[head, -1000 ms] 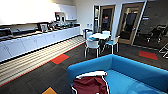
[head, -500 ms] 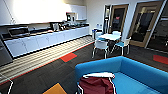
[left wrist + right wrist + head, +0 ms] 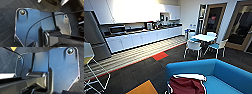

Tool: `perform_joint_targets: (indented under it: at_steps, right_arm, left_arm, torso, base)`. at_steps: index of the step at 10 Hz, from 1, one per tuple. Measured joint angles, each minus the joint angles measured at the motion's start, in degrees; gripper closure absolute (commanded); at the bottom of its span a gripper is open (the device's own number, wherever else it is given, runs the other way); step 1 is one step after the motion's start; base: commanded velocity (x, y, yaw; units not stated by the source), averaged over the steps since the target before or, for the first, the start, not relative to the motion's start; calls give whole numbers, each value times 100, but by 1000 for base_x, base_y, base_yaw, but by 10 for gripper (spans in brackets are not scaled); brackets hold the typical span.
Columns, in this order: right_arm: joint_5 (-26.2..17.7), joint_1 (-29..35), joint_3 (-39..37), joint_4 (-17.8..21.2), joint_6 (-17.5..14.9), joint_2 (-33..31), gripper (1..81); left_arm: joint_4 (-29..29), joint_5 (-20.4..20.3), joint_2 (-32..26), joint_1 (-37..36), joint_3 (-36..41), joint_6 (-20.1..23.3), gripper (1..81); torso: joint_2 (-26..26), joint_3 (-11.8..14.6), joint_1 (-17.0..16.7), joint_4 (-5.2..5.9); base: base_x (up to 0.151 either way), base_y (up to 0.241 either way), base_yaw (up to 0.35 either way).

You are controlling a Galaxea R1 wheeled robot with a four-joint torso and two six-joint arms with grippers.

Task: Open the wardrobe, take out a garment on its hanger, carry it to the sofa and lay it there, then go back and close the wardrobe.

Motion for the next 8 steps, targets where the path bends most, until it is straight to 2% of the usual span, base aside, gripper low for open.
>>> perform_joint_targets:
  at_steps: [8]
  right_arm:
    - [1,-46,-22,5,0,38,10]
  left_arm:
    - [0,155,61,2,-5,30,10]
  torso:
    - [0,0,0,0]
  base:
    - [0,0,260]
